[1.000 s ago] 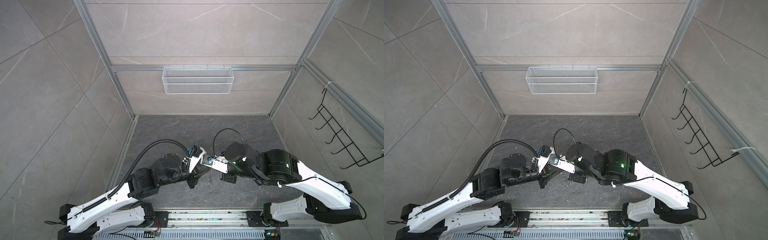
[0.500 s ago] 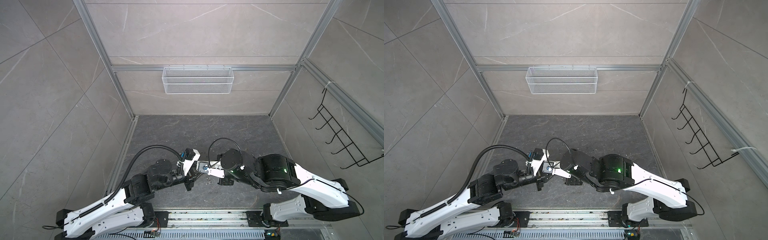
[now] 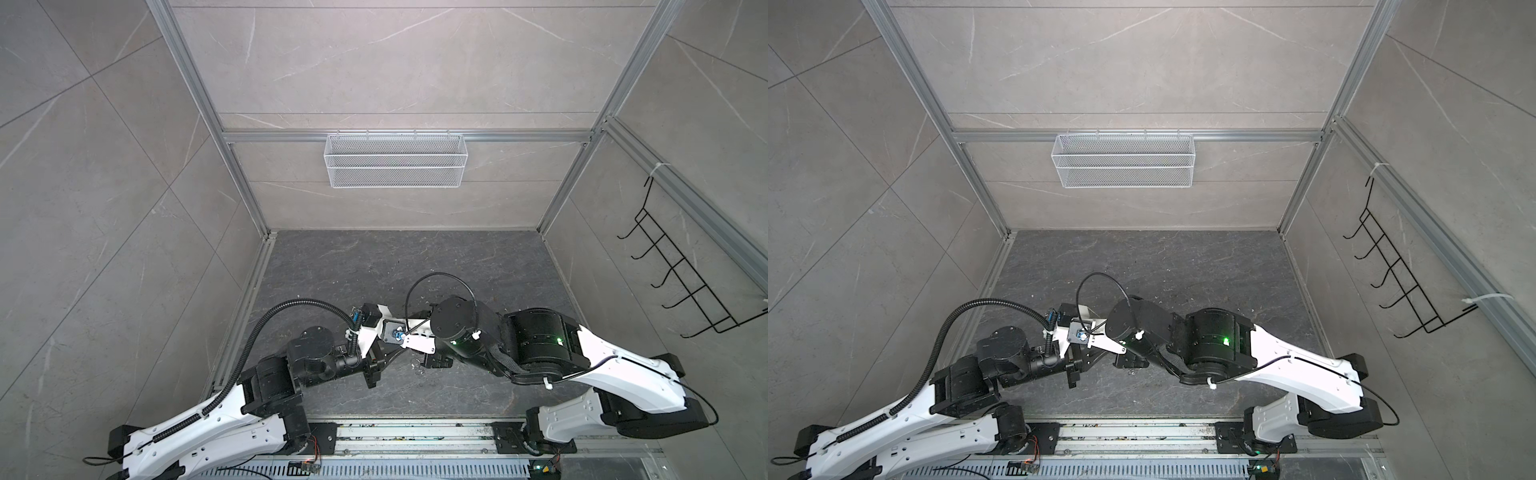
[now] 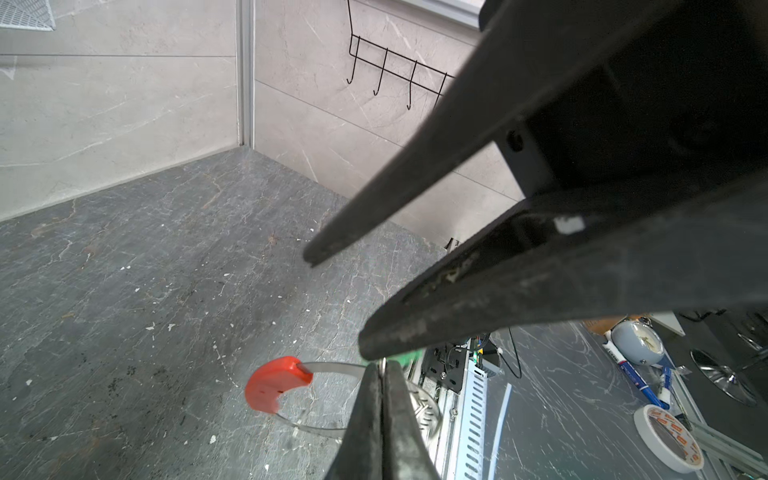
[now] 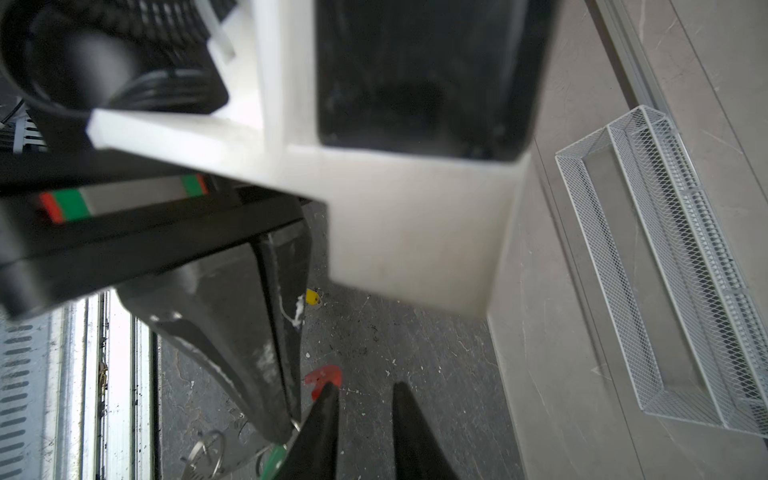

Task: Remove the keys from the keyring

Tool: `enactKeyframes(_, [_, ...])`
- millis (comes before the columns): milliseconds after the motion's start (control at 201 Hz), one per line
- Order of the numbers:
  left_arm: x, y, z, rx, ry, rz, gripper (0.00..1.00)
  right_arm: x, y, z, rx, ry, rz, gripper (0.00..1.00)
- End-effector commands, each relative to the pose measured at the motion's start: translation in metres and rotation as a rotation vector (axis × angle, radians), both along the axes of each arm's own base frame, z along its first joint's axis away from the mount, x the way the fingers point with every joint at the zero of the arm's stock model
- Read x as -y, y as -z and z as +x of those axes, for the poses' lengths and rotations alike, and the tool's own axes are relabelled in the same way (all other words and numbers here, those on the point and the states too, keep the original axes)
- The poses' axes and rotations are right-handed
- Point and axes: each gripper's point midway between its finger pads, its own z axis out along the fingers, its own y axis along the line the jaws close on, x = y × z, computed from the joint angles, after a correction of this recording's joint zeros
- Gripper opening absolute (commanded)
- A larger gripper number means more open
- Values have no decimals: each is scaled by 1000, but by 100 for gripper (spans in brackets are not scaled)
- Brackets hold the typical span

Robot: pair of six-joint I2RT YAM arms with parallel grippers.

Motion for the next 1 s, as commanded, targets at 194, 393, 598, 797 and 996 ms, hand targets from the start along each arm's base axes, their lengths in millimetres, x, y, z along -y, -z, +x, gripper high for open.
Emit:
enactKeyframes(194, [-10,-24,1,20,-33,-102,0,5,-31,-13,-50,-20,225,46])
enactKeyframes(393, [-14,-23,3,40,-54,-116,0,21,-28,-18,-103,5,417,51])
enactKeyframes(598, [-15,-29,3,74,-50,-155,0,39,2,-17,-152,53,525,56])
enactKeyframes(797, [-14,-35,-6,121,-1,-195,0,42,33,-16,-206,77,522,58])
enactKeyframes(996, [-13,-34,-12,160,33,-203,0,47,45,-15,-256,71,547,58])
